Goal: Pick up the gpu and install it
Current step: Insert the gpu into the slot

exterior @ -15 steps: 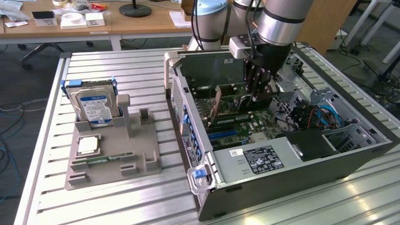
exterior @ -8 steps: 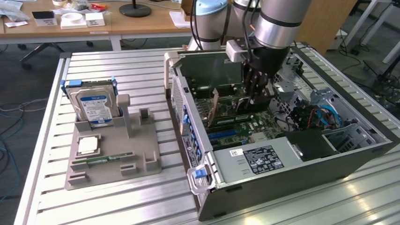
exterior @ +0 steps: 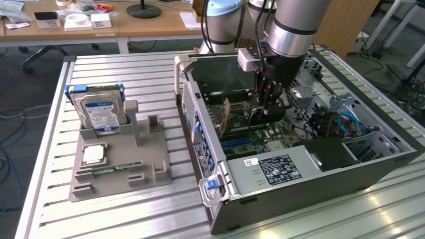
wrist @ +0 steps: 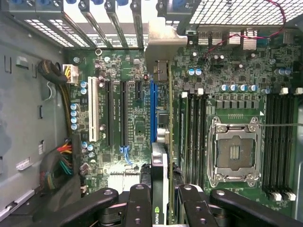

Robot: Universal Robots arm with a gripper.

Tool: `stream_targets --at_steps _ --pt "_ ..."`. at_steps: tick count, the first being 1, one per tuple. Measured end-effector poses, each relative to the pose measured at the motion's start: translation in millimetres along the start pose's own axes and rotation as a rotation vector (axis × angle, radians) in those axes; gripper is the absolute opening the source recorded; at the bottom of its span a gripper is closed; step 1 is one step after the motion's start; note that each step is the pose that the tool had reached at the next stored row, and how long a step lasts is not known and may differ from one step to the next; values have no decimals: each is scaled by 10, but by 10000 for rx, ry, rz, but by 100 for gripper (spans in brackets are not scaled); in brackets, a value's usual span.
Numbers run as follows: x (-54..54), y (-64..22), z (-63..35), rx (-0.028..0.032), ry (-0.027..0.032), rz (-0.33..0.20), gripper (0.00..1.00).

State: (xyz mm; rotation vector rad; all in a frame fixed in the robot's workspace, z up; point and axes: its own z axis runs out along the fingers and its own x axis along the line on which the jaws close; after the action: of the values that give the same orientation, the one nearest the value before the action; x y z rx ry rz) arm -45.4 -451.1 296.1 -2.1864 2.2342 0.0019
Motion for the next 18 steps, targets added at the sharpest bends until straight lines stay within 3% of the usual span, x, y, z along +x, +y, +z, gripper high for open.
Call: stream_targets --at_steps 6,18 --pt "0 0 6 1 -4 0 27" --pt "3 49 139 0 2 0 27"
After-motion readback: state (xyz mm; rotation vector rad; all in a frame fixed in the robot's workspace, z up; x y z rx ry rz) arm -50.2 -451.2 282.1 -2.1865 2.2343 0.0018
